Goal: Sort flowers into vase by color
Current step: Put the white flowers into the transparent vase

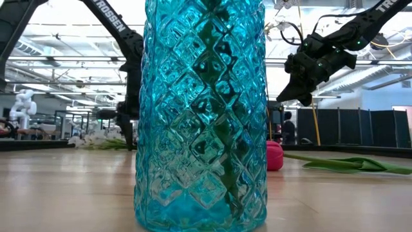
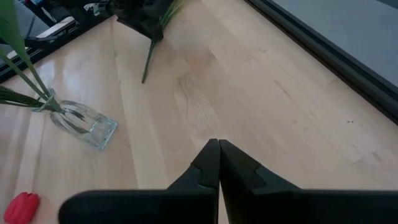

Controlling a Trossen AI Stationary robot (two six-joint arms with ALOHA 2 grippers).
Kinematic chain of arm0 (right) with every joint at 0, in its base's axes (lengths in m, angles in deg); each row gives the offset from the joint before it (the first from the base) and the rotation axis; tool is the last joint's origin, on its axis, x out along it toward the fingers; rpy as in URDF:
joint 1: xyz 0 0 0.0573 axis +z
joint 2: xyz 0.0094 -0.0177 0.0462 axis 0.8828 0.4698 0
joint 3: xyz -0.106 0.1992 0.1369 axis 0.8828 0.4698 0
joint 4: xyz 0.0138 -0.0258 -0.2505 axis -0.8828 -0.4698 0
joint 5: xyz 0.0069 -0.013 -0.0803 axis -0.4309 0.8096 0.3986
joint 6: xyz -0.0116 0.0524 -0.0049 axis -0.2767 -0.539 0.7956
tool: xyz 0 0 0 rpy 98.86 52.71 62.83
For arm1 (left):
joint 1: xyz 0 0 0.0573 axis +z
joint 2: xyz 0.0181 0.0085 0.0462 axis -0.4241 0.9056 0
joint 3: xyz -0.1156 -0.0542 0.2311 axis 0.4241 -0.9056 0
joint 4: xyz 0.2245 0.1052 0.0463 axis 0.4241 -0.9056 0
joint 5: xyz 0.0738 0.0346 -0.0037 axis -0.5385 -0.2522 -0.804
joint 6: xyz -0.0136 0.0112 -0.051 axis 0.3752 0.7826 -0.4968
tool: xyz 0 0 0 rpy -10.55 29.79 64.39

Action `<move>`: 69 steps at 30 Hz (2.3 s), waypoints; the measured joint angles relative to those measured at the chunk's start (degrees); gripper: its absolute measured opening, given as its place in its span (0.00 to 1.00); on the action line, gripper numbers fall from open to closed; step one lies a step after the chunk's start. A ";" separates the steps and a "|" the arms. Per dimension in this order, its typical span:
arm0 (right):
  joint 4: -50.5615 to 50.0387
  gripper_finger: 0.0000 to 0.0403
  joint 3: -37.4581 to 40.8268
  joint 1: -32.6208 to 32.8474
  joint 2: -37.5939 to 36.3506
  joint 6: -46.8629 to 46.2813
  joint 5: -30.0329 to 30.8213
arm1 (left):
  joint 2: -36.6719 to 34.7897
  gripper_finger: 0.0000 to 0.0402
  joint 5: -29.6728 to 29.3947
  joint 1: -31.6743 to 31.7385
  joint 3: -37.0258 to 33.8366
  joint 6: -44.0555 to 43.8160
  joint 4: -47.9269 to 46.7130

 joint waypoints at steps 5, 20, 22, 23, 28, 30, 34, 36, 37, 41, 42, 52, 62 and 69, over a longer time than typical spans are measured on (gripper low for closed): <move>0.04 0.00 0.00 0.00 -0.01 0.01 -0.01 | -0.06 0.23 -0.61 0.14 -0.02 8.90 -0.72; -1.06 0.00 0.00 0.00 -0.02 0.15 3.14 | -0.09 0.02 0.72 -0.87 1.33 54.13 -11.69; -2.28 0.00 0.00 0.22 -0.02 0.03 3.15 | -1.40 0.02 -2.14 -1.93 1.36 58.51 -11.78; -3.38 0.00 0.00 0.28 -0.01 0.03 3.16 | -2.25 0.02 -3.27 -2.60 1.42 61.58 -11.61; -8.97 0.00 0.02 0.33 0.00 0.00 3.44 | -8.80 0.02 -9.78 -6.53 -2.77 68.66 -8.86; -10.92 0.00 0.02 0.33 -0.02 0.01 3.49 | -13.52 0.02 -10.11 -7.66 -6.81 68.75 -3.49; -13.52 0.00 0.02 0.47 -0.02 -1.03 5.29 | -26.05 0.01 -7.01 -10.15 -17.54 69.57 13.41; -13.91 0.00 0.02 0.76 -0.02 -3.24 7.71 | -32.68 0.01 -6.89 -11.63 -22.60 68.03 21.70; -13.96 0.00 0.02 0.98 0.00 -4.09 8.46 | -35.89 0.01 -8.15 -12.30 -25.09 66.84 25.01; -12.58 0.00 0.02 1.83 0.00 -4.68 9.02 | -47.81 0.01 -14.57 -15.09 -33.82 65.14 36.67; -11.81 0.00 0.02 2.05 0.00 -4.39 8.99 | -50.46 0.01 -15.78 -15.75 -35.86 65.14 40.64; -4.45 0.00 0.02 3.65 0.00 -4.12 9.03 | -57.27 0.01 -8.22 -21.21 -46.32 85.78 90.26; 1.80 0.00 0.02 3.65 0.00 -2.74 9.01 | -45.39 0.01 -4.62 -26.94 -40.05 90.81 93.06; 1.69 0.00 0.02 3.65 0.00 -1.02 9.00 | -33.32 0.01 -3.93 -28.96 -37.91 90.93 107.37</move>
